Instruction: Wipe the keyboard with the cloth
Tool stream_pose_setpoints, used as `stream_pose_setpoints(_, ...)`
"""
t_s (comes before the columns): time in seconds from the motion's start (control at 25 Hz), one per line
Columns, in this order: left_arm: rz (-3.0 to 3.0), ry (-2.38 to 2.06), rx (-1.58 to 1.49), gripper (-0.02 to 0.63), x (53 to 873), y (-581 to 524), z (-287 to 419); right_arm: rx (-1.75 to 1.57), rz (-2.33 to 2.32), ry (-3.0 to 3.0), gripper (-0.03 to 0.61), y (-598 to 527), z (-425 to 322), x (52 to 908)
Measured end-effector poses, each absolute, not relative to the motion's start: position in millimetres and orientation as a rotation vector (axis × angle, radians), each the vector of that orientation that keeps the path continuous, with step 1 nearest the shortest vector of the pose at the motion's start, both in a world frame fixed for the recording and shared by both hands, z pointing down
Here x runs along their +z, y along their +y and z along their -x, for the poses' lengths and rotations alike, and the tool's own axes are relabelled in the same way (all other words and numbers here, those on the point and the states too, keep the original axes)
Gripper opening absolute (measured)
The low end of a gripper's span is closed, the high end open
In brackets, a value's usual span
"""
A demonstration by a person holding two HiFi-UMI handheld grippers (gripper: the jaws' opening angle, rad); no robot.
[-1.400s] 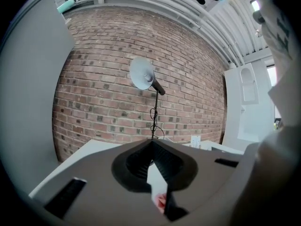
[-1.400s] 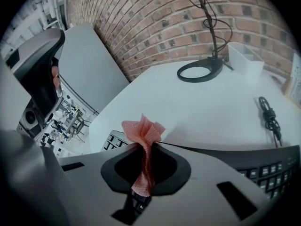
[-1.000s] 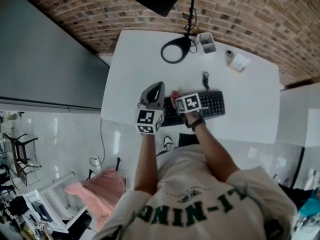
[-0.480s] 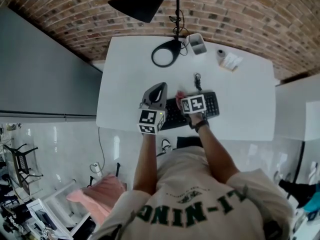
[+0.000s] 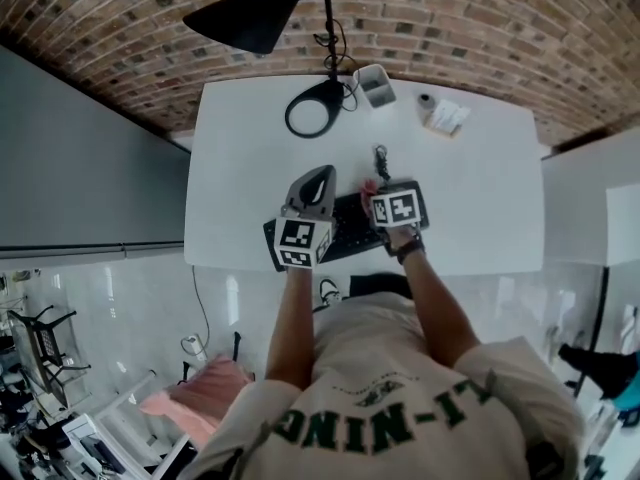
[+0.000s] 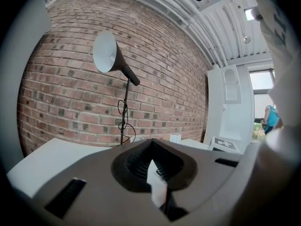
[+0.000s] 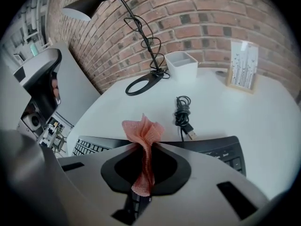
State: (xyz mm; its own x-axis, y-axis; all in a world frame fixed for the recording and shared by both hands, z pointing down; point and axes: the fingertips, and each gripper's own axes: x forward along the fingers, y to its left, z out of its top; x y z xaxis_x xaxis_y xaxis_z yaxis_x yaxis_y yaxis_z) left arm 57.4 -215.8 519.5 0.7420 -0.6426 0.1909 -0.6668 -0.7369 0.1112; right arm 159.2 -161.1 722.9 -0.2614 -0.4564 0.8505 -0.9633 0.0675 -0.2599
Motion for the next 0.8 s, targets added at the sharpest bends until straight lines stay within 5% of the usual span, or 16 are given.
stream_pose_setpoints(0.8,-2.857,-0.808,0.215,0.000,523.8,-209.4,-128.2,1.138,-1.634,-1.593,0.025,-141.0,-253.7,715.4)
